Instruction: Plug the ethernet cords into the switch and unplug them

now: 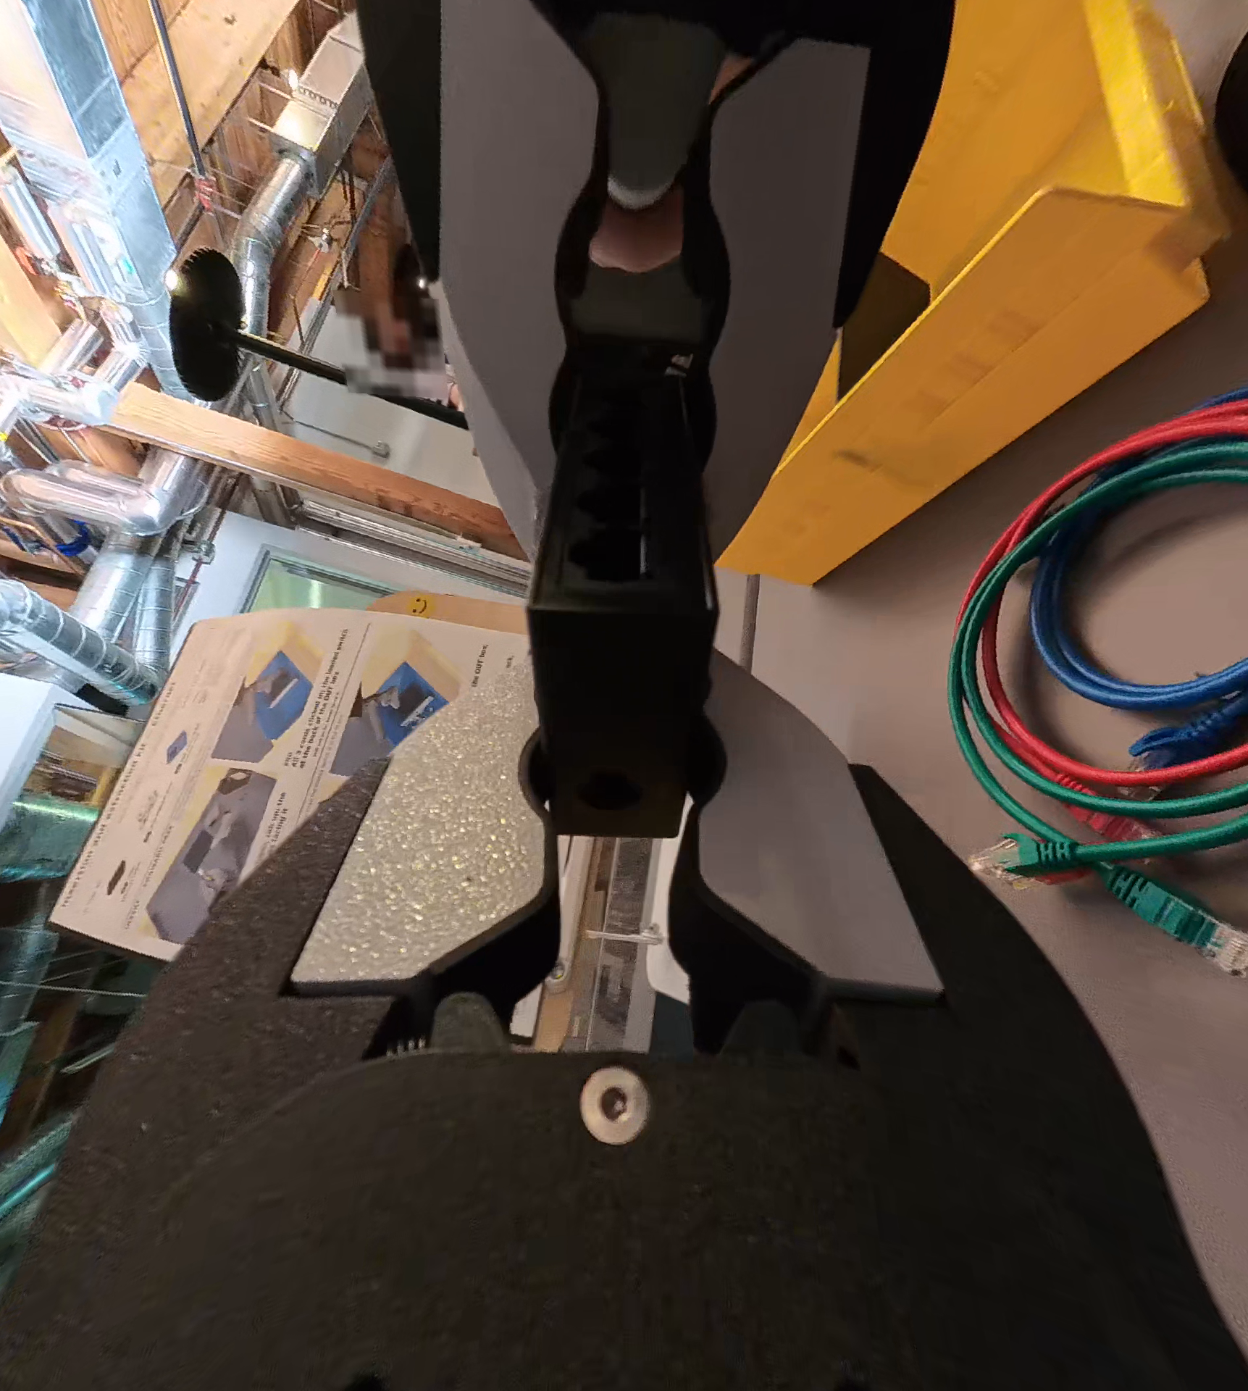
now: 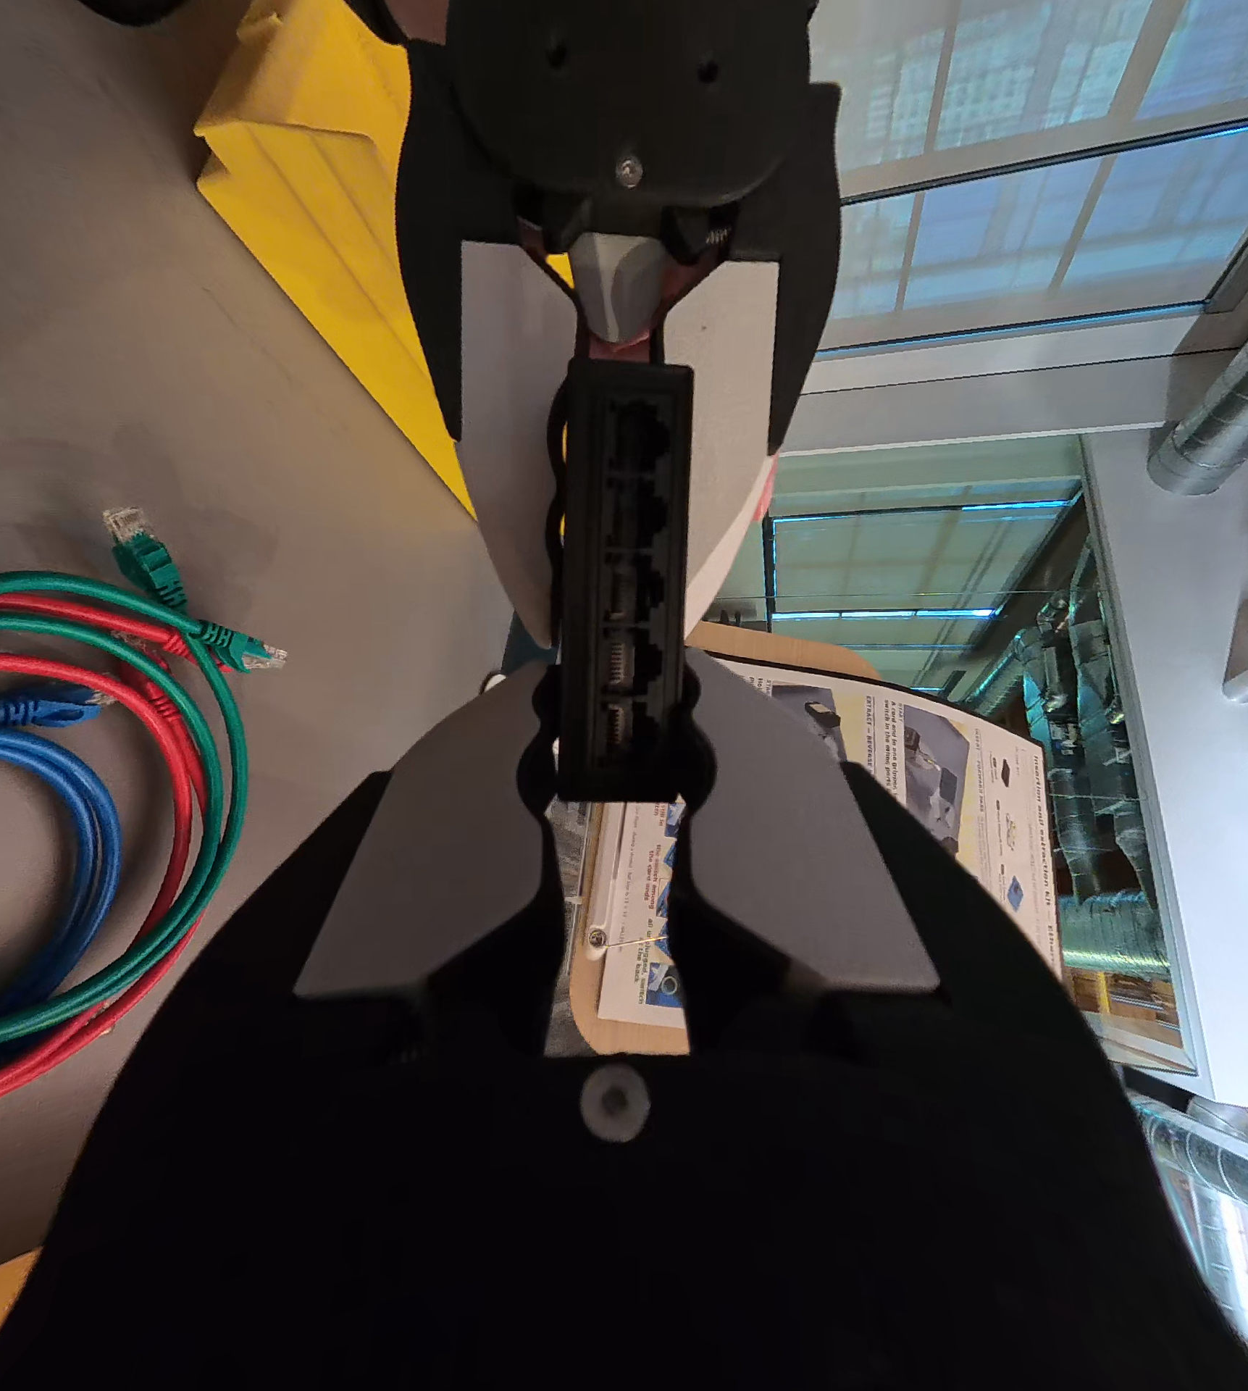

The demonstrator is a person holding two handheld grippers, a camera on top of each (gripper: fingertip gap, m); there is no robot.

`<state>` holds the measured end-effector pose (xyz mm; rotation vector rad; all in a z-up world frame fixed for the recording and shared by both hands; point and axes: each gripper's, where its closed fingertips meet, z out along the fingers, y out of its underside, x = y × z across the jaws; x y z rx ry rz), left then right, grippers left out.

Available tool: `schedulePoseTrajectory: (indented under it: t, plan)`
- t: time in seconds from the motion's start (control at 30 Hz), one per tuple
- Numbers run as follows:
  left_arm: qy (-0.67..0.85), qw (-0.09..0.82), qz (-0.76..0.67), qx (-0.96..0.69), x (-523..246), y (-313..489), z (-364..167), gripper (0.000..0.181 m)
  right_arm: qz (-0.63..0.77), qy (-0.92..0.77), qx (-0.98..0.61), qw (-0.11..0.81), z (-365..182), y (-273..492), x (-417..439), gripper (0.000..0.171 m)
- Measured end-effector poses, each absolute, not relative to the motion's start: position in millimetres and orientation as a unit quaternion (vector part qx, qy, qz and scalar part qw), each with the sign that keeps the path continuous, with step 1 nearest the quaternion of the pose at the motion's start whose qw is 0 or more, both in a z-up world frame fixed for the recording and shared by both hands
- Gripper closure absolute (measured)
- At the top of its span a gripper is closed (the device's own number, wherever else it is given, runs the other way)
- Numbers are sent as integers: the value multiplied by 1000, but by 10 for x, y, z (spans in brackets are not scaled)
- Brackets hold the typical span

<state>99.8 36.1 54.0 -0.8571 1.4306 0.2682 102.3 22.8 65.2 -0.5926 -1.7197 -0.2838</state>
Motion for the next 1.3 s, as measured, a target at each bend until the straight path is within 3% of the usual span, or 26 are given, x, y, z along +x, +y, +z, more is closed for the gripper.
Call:
schedulePoseTrajectory:
  t: [0.93, 1.3]
  plan:
    - [610, 652, 199, -404, 854, 593, 563, 152, -89, -713, -290, 633, 710, 316, 1035, 141]
    - [488, 666, 261, -500, -135, 915, 1094, 152, 157, -547, -474, 672, 1174, 544, 1197, 134]
